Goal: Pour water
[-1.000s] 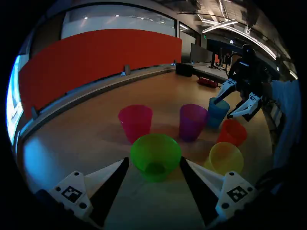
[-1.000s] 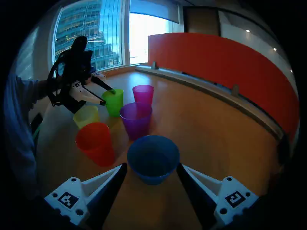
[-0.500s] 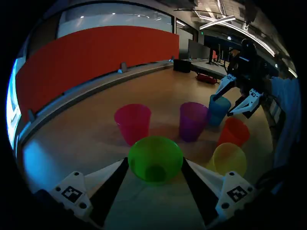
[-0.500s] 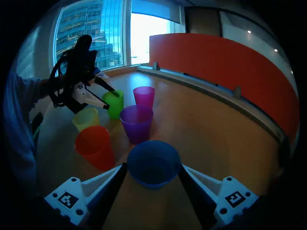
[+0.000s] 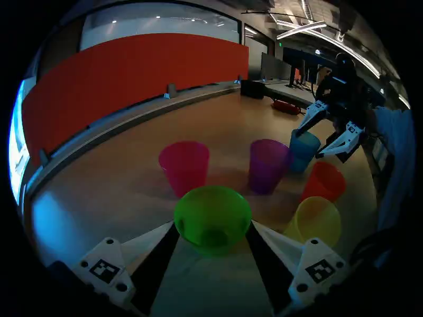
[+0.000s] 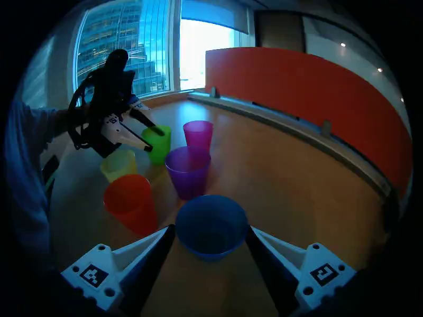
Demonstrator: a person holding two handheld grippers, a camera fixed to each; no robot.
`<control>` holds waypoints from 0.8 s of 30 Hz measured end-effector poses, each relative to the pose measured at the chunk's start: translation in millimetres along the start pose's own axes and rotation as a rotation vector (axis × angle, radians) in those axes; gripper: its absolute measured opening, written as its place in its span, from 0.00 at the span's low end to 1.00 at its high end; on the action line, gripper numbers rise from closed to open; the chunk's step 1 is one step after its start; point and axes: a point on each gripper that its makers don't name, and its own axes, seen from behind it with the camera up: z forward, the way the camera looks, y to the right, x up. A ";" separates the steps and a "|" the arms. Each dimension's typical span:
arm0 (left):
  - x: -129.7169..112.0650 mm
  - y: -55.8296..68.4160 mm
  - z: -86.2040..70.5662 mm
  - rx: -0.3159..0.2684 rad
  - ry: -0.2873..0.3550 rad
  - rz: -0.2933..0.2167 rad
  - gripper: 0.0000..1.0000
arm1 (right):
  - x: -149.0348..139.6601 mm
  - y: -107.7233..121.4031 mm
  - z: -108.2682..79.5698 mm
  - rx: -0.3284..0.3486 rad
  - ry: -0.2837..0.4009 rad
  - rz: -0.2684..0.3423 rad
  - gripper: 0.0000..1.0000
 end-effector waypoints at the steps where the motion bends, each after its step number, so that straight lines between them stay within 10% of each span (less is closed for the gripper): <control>1: 0.4 0.1 -0.6 0.001 0.002 0.000 0.86 | 0.2 0.3 0.4 -0.001 0.001 -0.001 1.00; 24: 22.9 -1.0 -22.3 0.036 0.081 -0.003 0.86 | 9.3 5.3 6.6 -0.052 0.058 -0.039 0.91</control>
